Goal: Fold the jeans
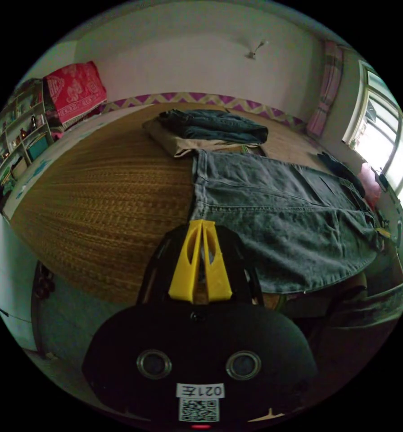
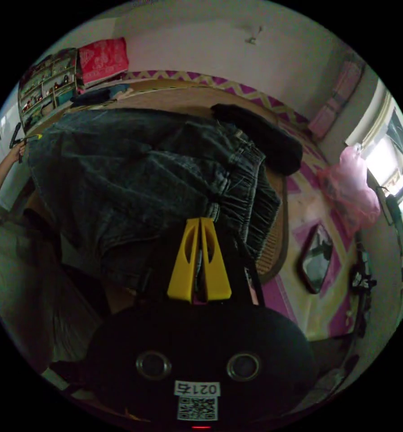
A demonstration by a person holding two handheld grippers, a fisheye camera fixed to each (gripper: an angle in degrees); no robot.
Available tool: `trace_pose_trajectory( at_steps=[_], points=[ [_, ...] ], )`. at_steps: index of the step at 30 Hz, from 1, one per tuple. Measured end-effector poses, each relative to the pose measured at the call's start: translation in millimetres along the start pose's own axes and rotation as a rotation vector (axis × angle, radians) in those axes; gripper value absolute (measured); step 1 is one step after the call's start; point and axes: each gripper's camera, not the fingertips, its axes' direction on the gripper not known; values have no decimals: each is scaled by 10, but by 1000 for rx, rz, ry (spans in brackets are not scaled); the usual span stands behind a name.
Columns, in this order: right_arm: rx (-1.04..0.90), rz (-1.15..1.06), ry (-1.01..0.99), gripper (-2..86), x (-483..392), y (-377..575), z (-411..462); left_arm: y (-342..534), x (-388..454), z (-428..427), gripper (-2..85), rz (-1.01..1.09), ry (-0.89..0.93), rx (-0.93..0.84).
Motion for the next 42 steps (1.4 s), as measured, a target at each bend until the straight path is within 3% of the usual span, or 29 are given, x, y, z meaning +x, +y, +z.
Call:
trace_pose_trajectory(
  at_steps=[6, 9, 13, 18, 22, 26, 29, 35, 42],
  points=[
    [108, 101, -75, -6, 364, 105, -204, 91, -204, -138, -9, -30, 86, 18],
    [127, 78, -39, -5, 447, 99, -311, 243, -184, -314, -7, 11, 221, 81],
    [83, 90, 4, -5, 606, -21, -439, 516, -176, -555, 24, -114, 156, 145],
    [26, 94, 84, -3, 799, -173, -580, 664, -216, -650, 31, -279, 102, 82],
    [67, 282, 25, 22, 1301, -150, -954, 803, -141, -953, -4, -286, 10, 263],
    [285, 722, -112, 80, 2059, 451, -1660, 902, -237, -1084, 11, -370, 2, 222],
    [273, 933, -273, 94, 2382, 899, -1669, 1007, -393, -1036, 53, -439, 67, 179],
    [237, 1087, -398, 103, 2771, 1249, -1474, 1216, -700, -768, 54, -596, 166, 117],
    [249, 1112, -479, 94, 3106, 1180, -1427, 1220, -766, -602, 70, -662, 264, 123]
  ],
)
